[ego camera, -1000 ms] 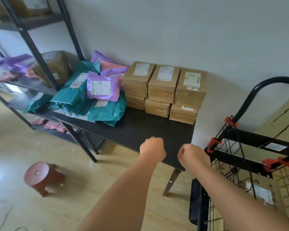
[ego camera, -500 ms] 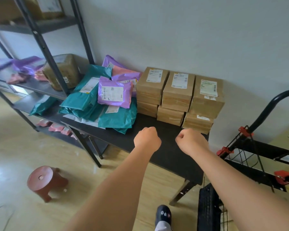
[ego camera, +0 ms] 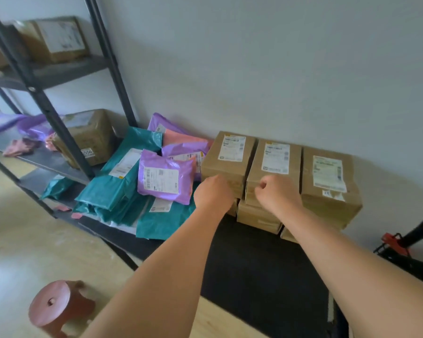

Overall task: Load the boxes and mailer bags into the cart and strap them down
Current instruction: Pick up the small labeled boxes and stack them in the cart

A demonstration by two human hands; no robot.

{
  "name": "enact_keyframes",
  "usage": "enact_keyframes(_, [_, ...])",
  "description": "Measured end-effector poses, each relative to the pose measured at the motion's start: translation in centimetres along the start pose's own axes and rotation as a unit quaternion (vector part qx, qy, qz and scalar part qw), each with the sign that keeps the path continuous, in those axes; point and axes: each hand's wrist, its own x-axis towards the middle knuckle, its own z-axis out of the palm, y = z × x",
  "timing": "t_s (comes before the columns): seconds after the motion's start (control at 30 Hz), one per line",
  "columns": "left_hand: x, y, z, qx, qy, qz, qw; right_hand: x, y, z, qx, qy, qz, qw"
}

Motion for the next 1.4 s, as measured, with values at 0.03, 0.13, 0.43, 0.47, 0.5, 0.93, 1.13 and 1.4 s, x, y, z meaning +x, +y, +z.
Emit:
enact_keyframes(0.03, [1.1, 0.3, -0.2, -0.003, 0.01, 0.004, 1.0, 1.2, -0.2, -0.2, 0.006, 0.007, -0.005, 1.0])
enact_keyframes(0.13, [4.1, 1.0, -0.5, -0.021, 0.041, 0.018, 0.999, 4.5, -0.4, -0.6, 0.021, 0.02, -0.012, 1.0])
enact_keyframes(0.43, [10.2, 2.1, -1.1, -0.025, 0.052, 0.018, 0.998, 10.5, -1.1, -0.7, 0.07, 0.011, 0.008, 0.997])
enact_keyframes(0.47, [10.9, 2.1, -1.1, -0.023, 0.05, 0.02, 0.998, 10.9, -1.3, -0.6, 0.077, 0.012, 0.013, 0.997])
enact_keyframes(0.5, [11.5, 2.2, -1.1, -0.019, 0.046, 0.02, 0.999, 11.3, -1.5, -0.4, 0.084, 0.012, 0.017, 0.996])
enact_keyframes(0.93, [17.3, 0.7, 0.1, -0.022, -0.039, 0.037, 0.998, 14.9, -3.2, 2.1, 0.07, 0.021, 0.088, 0.993])
enact_keyframes(1.13, [18.6, 0.5, 1.0, -0.033, -0.059, 0.058, 0.996, 15.4, -4.0, 2.6, 0.065, 0.038, 0.095, 0.993])
enact_keyframes(1.4, [19.2, 0.1, 1.7, -0.036, -0.073, 0.065, 0.995, 15.4, -4.6, 3.3, 0.062, 0.031, 0.111, 0.991])
